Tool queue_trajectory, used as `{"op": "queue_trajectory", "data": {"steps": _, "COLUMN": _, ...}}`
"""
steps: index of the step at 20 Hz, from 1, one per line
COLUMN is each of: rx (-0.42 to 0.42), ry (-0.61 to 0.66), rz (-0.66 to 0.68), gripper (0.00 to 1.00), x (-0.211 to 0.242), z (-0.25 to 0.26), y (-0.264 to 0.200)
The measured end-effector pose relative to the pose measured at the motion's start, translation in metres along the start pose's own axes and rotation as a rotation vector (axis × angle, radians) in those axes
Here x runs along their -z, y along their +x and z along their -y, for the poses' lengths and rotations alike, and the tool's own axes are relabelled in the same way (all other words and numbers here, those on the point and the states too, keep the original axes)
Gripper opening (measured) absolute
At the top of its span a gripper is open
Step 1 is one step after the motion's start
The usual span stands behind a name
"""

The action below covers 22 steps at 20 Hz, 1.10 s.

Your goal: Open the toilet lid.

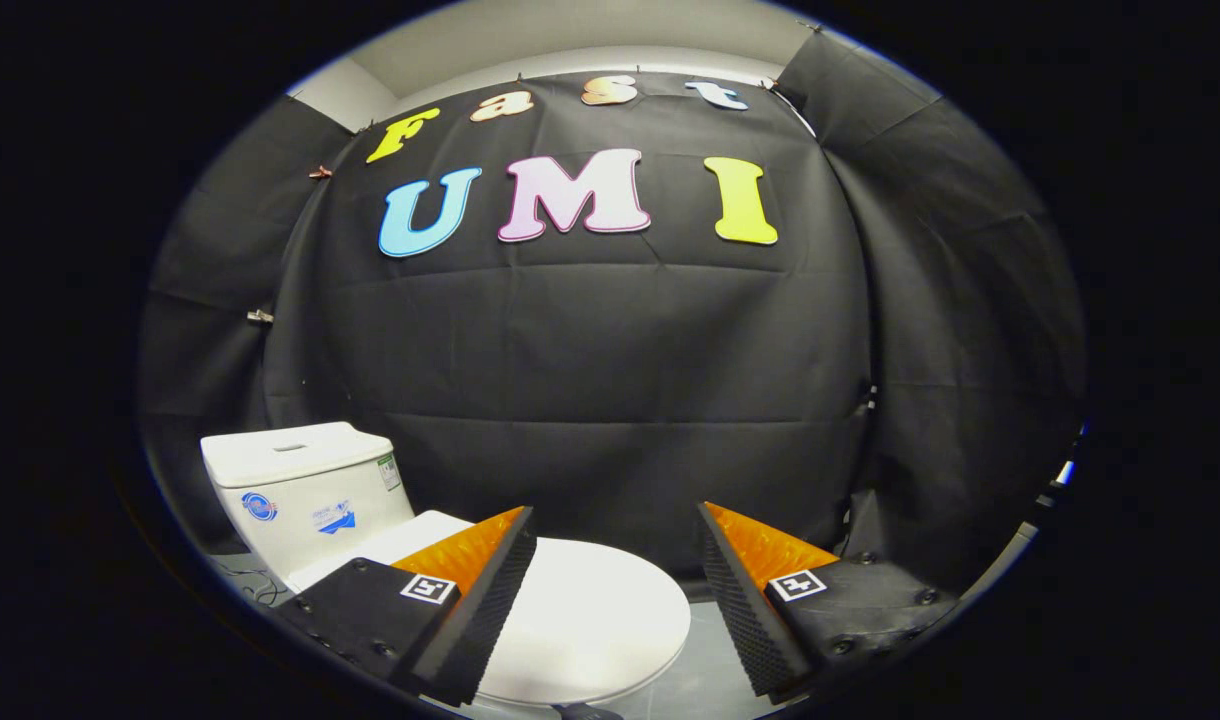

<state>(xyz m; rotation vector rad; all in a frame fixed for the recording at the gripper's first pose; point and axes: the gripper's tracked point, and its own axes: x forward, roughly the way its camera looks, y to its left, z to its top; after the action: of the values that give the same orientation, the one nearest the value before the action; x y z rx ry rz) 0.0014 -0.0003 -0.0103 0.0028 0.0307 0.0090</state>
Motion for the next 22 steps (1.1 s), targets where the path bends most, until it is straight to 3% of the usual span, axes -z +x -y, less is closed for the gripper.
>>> {"op": "queue_trajectory", "data": {"steps": 22, "rx": 0.006, "ry": 0.017, "rz": -0.009, "gripper": 0.98, "x": 0.0011, "z": 0.0035, "y": 0.0012}}
